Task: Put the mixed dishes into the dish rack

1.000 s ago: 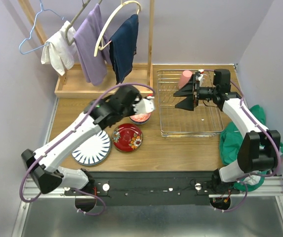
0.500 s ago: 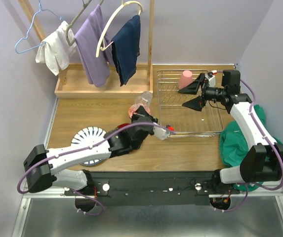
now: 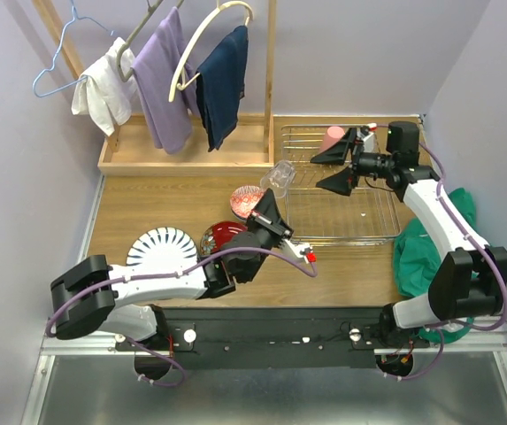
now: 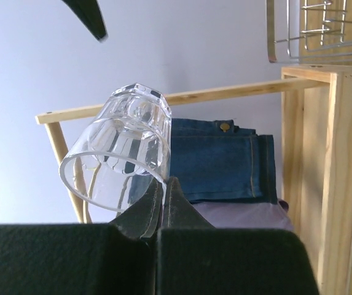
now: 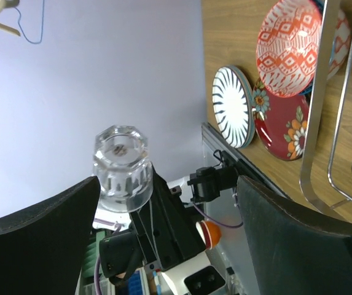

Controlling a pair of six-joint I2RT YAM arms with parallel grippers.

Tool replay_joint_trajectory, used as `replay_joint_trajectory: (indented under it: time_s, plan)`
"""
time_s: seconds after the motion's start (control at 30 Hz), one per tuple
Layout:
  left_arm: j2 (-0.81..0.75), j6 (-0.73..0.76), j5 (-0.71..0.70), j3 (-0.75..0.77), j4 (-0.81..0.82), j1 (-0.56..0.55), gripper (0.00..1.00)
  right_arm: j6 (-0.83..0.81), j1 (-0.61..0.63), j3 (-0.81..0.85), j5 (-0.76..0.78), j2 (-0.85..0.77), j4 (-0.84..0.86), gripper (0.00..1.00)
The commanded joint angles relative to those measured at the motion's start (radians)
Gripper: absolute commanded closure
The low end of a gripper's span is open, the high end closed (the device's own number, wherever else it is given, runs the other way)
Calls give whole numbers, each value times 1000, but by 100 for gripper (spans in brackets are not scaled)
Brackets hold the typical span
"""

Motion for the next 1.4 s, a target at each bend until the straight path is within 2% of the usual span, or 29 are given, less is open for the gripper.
replay_joint_trajectory:
  time_s: [0.0,0.23,0.67,0.97,1.1,1.13,1.17,1.27,1.33,1.37]
  plan:
    - [63,51,36,47,88,-7,100,66,35,29,3,55,42,1]
    - [157,28,22,104,31,-5,100,116,38,101,0,118,52,3]
    - [270,32,27,181,46,1,100,98,61,118,-50,158,3,14]
    - [344,29,10,259,14,5,100,81,61,121,-70,146,14,33]
    - [354,25,-8,274,-17,8,100,63,56,140,-55,136,16,48]
    - [353,22,-11,273,-24,8,98,57,53,144,-52,135,20,51]
    - [347,16,-13,271,-29,10,81,51,49,151,-43,135,23,54]
    - [332,-13,-14,265,-41,8,49,-1,47,183,-26,142,22,64]
    - [319,-27,-11,264,-46,10,39,-49,46,218,-14,161,5,67]
    - [306,-37,-13,262,-50,8,29,-67,46,232,5,170,-6,67]
